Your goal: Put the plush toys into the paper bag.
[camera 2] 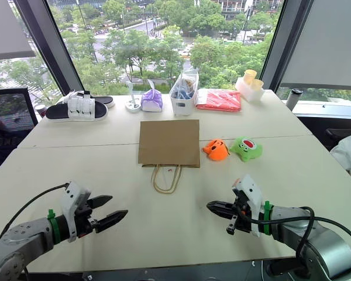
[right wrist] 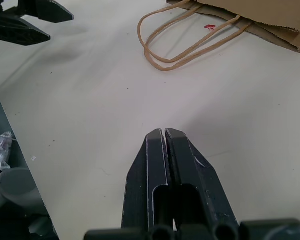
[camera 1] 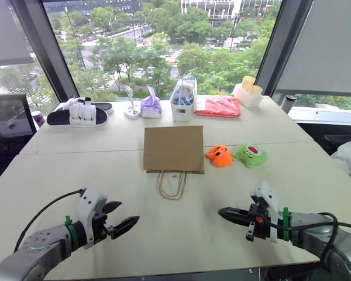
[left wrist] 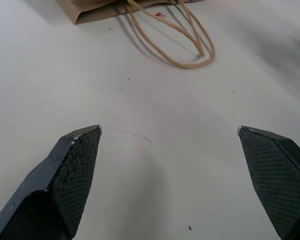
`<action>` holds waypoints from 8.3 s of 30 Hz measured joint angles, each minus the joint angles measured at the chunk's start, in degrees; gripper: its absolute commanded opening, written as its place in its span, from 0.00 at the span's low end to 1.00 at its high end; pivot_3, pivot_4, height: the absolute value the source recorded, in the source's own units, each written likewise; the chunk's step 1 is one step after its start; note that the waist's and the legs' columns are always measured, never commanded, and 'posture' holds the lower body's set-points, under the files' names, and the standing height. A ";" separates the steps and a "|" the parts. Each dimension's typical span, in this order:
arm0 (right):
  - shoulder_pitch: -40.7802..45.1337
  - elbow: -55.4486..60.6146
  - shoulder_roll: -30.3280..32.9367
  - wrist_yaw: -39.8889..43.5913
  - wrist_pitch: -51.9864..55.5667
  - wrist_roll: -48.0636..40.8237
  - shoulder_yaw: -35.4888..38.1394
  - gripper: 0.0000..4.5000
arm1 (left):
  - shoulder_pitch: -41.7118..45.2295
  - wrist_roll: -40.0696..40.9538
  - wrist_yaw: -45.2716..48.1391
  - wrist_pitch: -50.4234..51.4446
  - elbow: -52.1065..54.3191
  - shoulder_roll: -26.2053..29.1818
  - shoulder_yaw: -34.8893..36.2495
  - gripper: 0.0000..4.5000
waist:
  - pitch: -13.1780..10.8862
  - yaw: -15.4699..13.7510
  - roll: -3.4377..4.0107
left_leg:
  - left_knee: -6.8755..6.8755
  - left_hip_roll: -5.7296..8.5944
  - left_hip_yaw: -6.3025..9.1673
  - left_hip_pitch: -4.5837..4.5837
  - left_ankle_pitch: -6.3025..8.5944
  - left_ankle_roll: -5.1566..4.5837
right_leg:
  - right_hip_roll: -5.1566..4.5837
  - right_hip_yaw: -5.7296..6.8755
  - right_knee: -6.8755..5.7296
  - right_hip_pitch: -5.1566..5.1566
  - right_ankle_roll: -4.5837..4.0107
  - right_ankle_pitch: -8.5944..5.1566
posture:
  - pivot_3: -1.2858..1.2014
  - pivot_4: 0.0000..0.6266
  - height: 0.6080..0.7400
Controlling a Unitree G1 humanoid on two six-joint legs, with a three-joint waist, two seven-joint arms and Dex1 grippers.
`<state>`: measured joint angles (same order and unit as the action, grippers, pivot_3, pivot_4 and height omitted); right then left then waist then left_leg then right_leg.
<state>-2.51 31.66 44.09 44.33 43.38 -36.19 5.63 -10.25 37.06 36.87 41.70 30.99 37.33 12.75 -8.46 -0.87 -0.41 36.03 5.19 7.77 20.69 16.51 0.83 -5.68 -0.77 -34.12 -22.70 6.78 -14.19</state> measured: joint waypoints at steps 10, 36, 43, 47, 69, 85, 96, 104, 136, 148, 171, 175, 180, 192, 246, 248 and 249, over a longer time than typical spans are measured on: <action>0.19 -0.29 -0.49 -0.73 -0.06 0.14 -0.38 0.00 | 0.55 -0.43 0.23 -1.03 -1.28 0.23 -0.05 1.00 | 0.00 0.00 0.00 | 0.00 0.00 0.00 0.00 0.00 0.00 | 0.00 0.00 0.00 0.00 0.00 0.00 | 0.52 0.24 1.00; 5.86 -0.55 -10.79 -7.67 -1.30 4.16 -10.74 0.00 | 49.88 -42.79 17.09 -71.08 -62.45 -2.51 -28.05 1.00 | 0.11 -0.12 -0.21 | 0.09 0.11 0.00 0.70 -0.30 0.48 | 0.03 0.13 -0.03 -0.69 0.24 0.30 | 0.52 0.24 1.00; 2.73 0.20 -13.71 -11.59 -1.32 3.96 -8.78 0.00 | 56.67 -48.06 14.55 -80.92 -77.50 -7.85 -30.90 1.00 | 0.14 0.28 -0.27 | 0.11 0.08 -0.03 0.63 -0.29 0.43 | 0.13 0.12 -0.21 -0.73 0.30 0.33 | 0.52 0.24 1.00; 2.12 0.32 -13.87 -12.60 -1.37 4.01 -8.75 0.00 | 57.91 -50.12 14.04 -83.83 -81.27 -8.95 -32.33 1.00 | 0.16 0.19 -0.30 | 0.20 0.09 -0.01 0.63 -0.26 0.34 | 0.15 0.13 -0.24 -0.69 0.34 0.35 | 0.52 0.24 1.00; 2.98 -0.57 -14.69 -13.16 -3.18 5.63 -9.67 0.00 | 57.39 -49.02 12.46 -86.03 -81.62 -12.79 -31.99 0.09 | 0.19 0.19 -0.33 | 0.35 0.10 0.01 0.57 -0.15 0.15 | 0.16 0.13 -0.49 -0.65 0.37 0.37 | 0.52 0.24 1.00; 7.33 -2.96 -18.60 -15.35 -7.81 10.88 -11.09 0.00 | 59.57 -24.80 19.42 -35.18 -58.28 -16.38 -18.46 0.00 | 0.20 1.20 -0.34 | 0.92 0.08 0.09 0.54 -0.10 0.07 | 0.25 0.12 -1.06 -0.61 0.38 0.35 | 0.52 0.24 1.00; 30.53 -34.14 -31.67 -21.28 -22.78 26.79 -18.62 0.00 | 60.40 -8.56 13.27 8.08 -36.03 -14.45 -13.16 0.00 | 0.23 1.72 -0.31 | 0.78 0.08 0.15 0.49 -0.35 0.54 | 0.33 -0.10 -1.12 -0.71 0.34 0.37 | 0.52 0.24 1.00; 36.79 -51.12 -35.29 -22.58 -30.68 31.13 -18.28 0.00 | 57.65 1.12 6.28 21.13 -28.39 -16.71 -7.03 0.00 | 0.23 2.05 -0.30 | 0.73 0.08 0.14 0.57 -0.38 0.62 | 0.33 -0.18 -1.13 -0.87 0.33 0.38 | 0.52 0.24 1.00; 18.62 -11.94 -30.07 -10.87 -15.91 12.42 -8.77 0.00 | 55.76 26.19 -22.38 34.14 -27.06 -23.49 13.15 0.00 | 0.24 1.54 -0.32 | 0.77 0.09 0.14 0.54 -0.38 0.69 | 0.34 -0.21 -1.08 -0.79 0.31 0.39 | 0.52 0.24 1.00; 32.83 -35.12 -22.62 -21.63 -18.28 15.55 4.62 0.42 | 53.10 27.79 -21.80 33.58 -26.26 -21.22 10.05 0.00 | 0.24 1.62 -0.32 | 0.61 0.09 -0.04 0.46 -0.40 0.69 | 0.33 -0.37 -1.08 -0.82 0.28 0.39 | 0.52 0.24 1.00; 58.02 -86.42 -23.12 -16.21 -24.78 32.13 -7.16 0.34 | 53.78 30.11 -22.26 28.54 -27.08 -21.08 8.30 0.00 | 0.24 2.06 -0.32 | 0.36 0.08 -0.17 0.49 -0.45 0.76 | 0.29 -0.51 -0.99 -0.98 0.28 0.40 | 0.52 0.24 1.00; 58.48 -87.14 -23.10 -16.23 -25.86 32.99 -7.12 0.00 | 53.76 30.14 -22.20 27.68 -27.08 -20.30 8.27 0.00 | 0.24 2.04 -0.32 | 0.36 0.08 -0.17 0.48 -0.45 0.76 | 0.30 -0.50 -0.99 -0.97 0.28 0.40 | 0.52 0.24 1.00; 58.00 -86.12 -21.97 -14.41 -28.34 32.69 -6.26 0.00 | 53.67 30.16 -21.64 27.58 -27.07 -19.89 7.72 0.00 | 0.24 1.93 -0.32 | 0.36 0.09 -0.16 0.50 -0.45 0.76 | 0.29 -0.51 -0.99 -0.97 0.29 0.40 | 0.52 0.24 1.00; 47.78 -50.37 -7.69 13.06 -25.43 26.86 -9.63 0.00 | 53.23 29.93 -18.99 26.82 -28.00 -19.14 5.38 0.00 | 0.25 2.06 -0.33 | 0.27 0.04 -0.18 0.49 -0.45 0.78 | 0.32 -0.50 -1.00 -1.06 0.29 0.40 | 0.52 0.24 1.00; 44.66 -38.58 -10.57 3.93 -15.11 23.88 1.20 0.96 | 53.69 32.43 -21.15 26.10 -28.27 -18.79 6.08 0.00 | 0.28 1.46 -0.39 | 0.25 0.11 -0.15 0.63 -0.48 0.83 | 0.23 -0.49 -1.05 -1.24 0.26 0.42 | 0.52 0.24 1.00; 43.70 -43.01 -9.80 -2.23 -15.97 26.22 3.71 0.96 | 53.69 32.45 -21.30 26.02 -28.37 -18.31 6.46 0.00 | 0.29 1.50 -0.41 | 0.25 0.10 -0.18 0.61 -0.49 0.83 | 0.24 -0.50 -1.05 -1.23 0.26 0.42 | 0.52 0.24 1.00; 43.21 -45.75 -9.97 -5.80 -16.54 27.65 4.10 0.96 | 53.71 32.53 -21.43 25.71 -28.38 -18.33 6.47 0.00 | 0.30 1.66 -0.41 | 0.23 0.08 -0.26 0.60 -0.49 0.83 | 0.23 -0.53 -1.06 -1.26 0.26 0.42 | 0.52 0.24 1.00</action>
<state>40.70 -14.09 34.12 38.52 26.84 -8.54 9.73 43.46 69.58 15.44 67.41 2.61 19.00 19.22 -8.16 0.79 -0.83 36.25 5.27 7.51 21.29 16.02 1.66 -5.45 -1.30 -35.18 -23.96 7.04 -13.77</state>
